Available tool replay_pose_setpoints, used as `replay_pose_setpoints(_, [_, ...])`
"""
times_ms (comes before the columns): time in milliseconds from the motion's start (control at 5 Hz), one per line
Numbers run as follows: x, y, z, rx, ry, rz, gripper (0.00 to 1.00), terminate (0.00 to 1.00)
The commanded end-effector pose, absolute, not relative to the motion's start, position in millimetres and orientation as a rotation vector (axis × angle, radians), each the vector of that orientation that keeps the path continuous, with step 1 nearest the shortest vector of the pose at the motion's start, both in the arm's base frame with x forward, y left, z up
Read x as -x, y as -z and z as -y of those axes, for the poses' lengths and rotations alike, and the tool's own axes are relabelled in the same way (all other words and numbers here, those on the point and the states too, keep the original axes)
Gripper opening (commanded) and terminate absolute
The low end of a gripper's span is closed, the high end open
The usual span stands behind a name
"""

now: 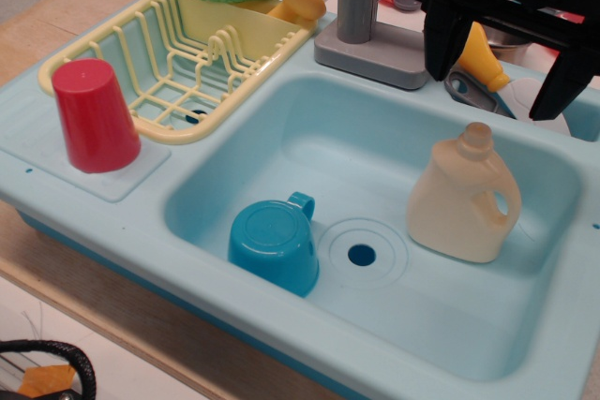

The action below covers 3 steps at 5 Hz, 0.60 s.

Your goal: Put detergent from sink into drying rack

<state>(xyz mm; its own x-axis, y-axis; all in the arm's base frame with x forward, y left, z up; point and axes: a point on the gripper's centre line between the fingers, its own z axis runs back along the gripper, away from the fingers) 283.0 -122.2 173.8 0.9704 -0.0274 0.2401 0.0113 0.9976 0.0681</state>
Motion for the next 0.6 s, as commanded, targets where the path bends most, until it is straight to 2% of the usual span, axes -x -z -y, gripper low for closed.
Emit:
replay_pose_setpoints(0, [-283, -174, 122, -0.066, 0.02, 0.243, 1.0, 0.0])
replay_pose_setpoints(400, [-297, -186, 120, 0.004, 0.454, 0.122, 1.0, 0.0])
